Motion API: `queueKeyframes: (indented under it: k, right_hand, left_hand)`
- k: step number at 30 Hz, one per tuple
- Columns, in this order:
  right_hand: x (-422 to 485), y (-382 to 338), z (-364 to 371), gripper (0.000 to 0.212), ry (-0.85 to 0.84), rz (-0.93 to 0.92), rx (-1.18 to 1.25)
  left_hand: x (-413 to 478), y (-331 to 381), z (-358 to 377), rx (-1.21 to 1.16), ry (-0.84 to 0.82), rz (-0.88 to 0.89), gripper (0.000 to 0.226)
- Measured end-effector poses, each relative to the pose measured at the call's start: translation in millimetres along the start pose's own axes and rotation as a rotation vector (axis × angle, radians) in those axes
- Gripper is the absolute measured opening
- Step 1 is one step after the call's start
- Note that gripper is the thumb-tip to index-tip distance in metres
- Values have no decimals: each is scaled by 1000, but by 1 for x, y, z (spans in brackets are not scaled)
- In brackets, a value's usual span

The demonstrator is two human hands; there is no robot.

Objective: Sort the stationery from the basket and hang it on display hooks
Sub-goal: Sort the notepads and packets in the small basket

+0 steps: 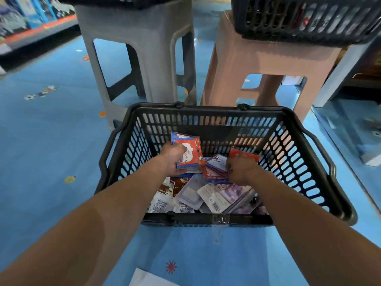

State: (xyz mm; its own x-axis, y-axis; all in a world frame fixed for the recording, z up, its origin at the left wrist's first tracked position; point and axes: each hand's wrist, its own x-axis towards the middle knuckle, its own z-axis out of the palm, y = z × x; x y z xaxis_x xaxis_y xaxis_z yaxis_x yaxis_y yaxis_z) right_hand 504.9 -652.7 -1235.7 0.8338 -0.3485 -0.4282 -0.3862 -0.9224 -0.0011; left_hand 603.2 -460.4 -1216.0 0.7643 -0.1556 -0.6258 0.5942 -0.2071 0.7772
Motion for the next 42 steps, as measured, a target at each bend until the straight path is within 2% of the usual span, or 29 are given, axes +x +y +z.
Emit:
queueKeyframes:
  k: [2,3,7,11,14,17,22,26,31,33,36,37,40,42]
  right_hand:
    - [-7,1,-7,12,54,-3,91]
    - [-12,1,-12,5,108,-1,183]
    - [-26,7,-33,14,440,56,653]
    - [-42,-2,-50,23,509,-60,984]
    - [-50,-8,-57,28,554,-204,978]
    - [-59,-14,-60,30,495,-265,908]
    - [-68,-23,-69,25,530,-257,906]
    - [-73,-33,-75,17,648,-265,950]
    - [-69,-43,-78,22,596,-237,1390]
    - [-64,-45,-76,21,537,-218,1400]
    - [-62,-52,-65,20,493,-240,1220]
    - [-60,-53,-62,20,471,-261,1189]
    - [-53,-51,-59,26,308,-249,1251]
    - [-44,-42,-56,31,264,-150,1225]
  left_hand:
    - [-3,1,-2,10,-2,3,34]
    - [-5,2,-4,17,-9,10,34]
    - [-14,9,-9,1,-31,52,30]
    - [-29,18,-18,-14,-119,19,26]
    - [-42,22,-26,-30,-206,-23,18]
    - [-50,27,-34,-71,-224,-37,18]
    - [-56,32,-49,-100,-225,-83,15]
    - [-59,32,-53,-149,-228,-102,12]
    - [-57,29,-49,-158,-235,-156,20]
    - [-53,27,-45,-176,-246,-175,29]
    - [-47,27,-40,-202,-304,-152,55]
    - [-46,27,-38,-177,-315,-139,56]
    - [-40,25,-32,-84,-304,-75,22]
    - [-32,22,-28,-81,-266,-54,16]
